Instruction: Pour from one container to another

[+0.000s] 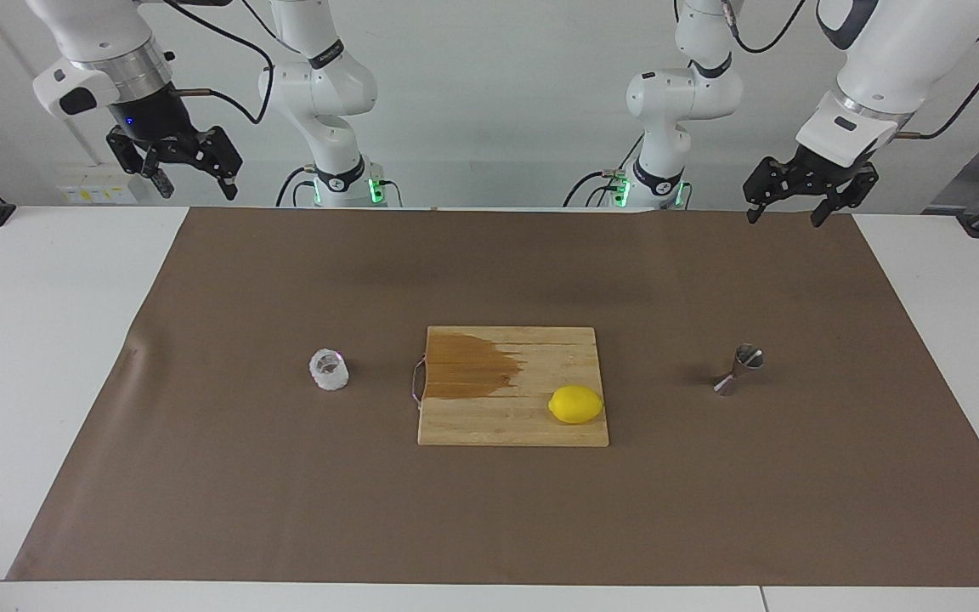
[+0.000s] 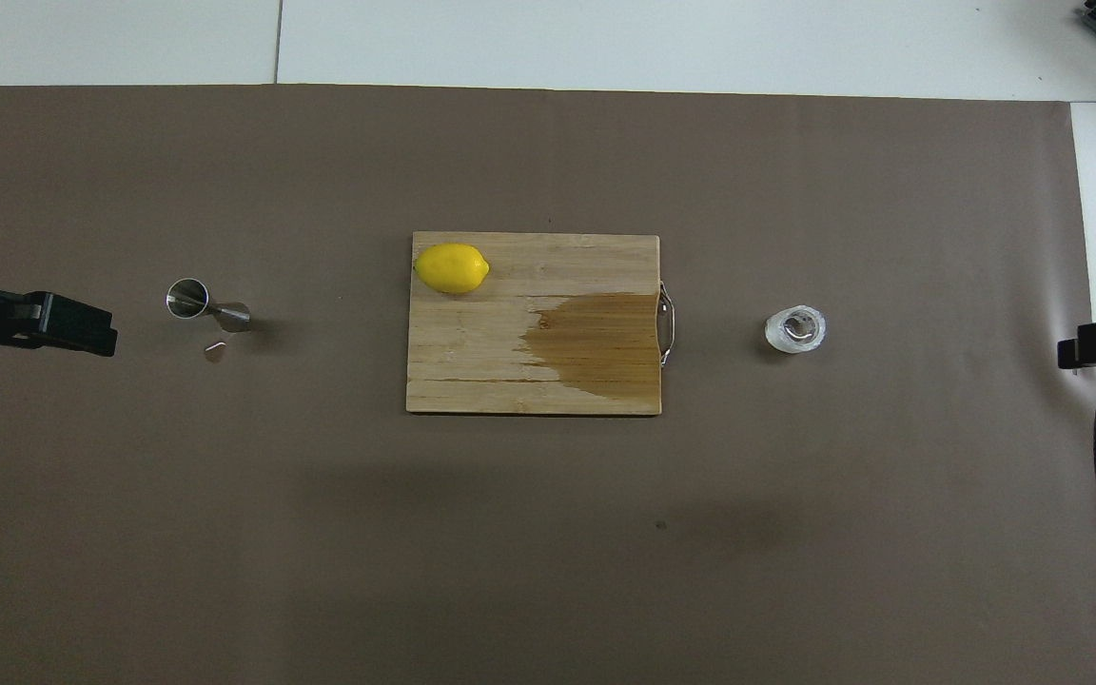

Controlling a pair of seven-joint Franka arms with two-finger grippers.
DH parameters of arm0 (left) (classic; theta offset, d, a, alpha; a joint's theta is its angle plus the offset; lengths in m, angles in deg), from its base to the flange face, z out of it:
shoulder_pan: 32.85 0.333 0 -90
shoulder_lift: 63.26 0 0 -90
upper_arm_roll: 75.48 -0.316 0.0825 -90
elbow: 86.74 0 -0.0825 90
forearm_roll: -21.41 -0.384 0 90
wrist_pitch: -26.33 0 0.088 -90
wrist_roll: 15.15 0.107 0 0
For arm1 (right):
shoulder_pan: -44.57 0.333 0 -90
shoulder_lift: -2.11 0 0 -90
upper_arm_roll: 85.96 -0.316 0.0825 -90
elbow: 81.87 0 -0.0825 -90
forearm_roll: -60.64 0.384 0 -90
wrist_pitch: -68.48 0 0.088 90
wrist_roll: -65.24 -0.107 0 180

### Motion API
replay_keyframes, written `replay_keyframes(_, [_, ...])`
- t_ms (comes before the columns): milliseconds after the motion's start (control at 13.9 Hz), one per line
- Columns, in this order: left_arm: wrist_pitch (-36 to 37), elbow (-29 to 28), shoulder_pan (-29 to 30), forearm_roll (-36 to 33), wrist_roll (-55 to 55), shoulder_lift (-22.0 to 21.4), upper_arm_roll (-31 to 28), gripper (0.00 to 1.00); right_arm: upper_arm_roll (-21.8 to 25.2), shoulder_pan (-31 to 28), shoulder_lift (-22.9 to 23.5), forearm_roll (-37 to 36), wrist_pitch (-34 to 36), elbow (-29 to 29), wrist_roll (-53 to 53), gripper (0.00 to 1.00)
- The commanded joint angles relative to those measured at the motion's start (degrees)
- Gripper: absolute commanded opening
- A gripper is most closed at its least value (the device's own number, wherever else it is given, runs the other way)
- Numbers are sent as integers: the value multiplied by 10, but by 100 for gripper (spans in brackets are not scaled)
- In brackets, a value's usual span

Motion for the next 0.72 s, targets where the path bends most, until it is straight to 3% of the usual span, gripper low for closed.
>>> replay_keyframes(0, [1,-21,-3,-3,4,-21,-6,100,-4,-5,-4,1,6,0,-5,100])
replay_keyframes(646, [-4,-32,8,2,-2,-25,-7,100,-4,-4,-4,1,6,0,-5,100])
